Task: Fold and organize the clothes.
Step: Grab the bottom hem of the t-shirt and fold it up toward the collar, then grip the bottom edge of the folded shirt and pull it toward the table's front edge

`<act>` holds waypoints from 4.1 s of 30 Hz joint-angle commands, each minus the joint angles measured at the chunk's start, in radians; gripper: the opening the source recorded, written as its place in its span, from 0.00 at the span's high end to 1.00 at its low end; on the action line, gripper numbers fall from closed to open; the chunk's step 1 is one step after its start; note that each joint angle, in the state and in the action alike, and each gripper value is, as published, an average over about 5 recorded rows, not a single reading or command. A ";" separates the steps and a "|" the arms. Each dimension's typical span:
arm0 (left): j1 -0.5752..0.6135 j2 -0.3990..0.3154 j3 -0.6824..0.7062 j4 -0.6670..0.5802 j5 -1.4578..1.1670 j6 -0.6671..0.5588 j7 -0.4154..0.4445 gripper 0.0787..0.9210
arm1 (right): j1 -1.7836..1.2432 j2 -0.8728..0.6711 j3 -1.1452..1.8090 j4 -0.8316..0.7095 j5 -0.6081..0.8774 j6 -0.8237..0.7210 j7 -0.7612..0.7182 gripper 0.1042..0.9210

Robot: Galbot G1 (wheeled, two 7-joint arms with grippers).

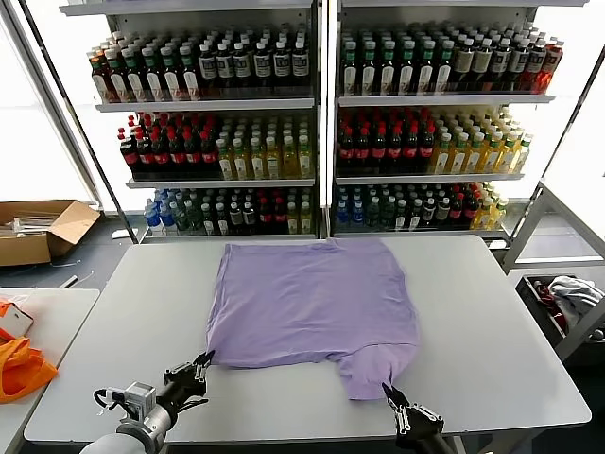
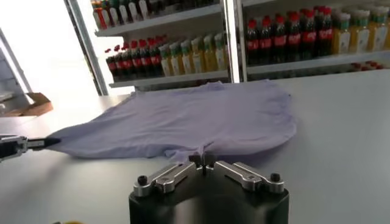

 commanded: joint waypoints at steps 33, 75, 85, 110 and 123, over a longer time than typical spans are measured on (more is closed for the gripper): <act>-0.063 0.144 -0.053 -0.098 -0.215 0.150 -0.026 0.99 | 0.286 -0.068 0.063 -0.128 0.136 0.087 0.009 1.00; -0.276 0.161 0.076 0.191 -0.221 0.129 -0.032 0.47 | 0.660 -0.172 -0.167 -0.384 0.080 -0.246 0.260 0.46; -0.229 0.076 0.100 0.186 -0.159 0.122 -0.038 0.16 | 0.451 -0.120 -0.072 -0.343 0.067 -0.264 0.271 0.14; -0.220 0.049 0.105 0.208 -0.177 0.085 -0.037 0.39 | 0.476 -0.095 -0.137 -0.350 0.082 -0.258 0.271 0.90; -0.124 0.061 0.069 0.124 -0.198 0.060 -0.062 0.84 | 0.428 -0.114 -0.113 -0.264 0.082 -0.249 0.260 0.97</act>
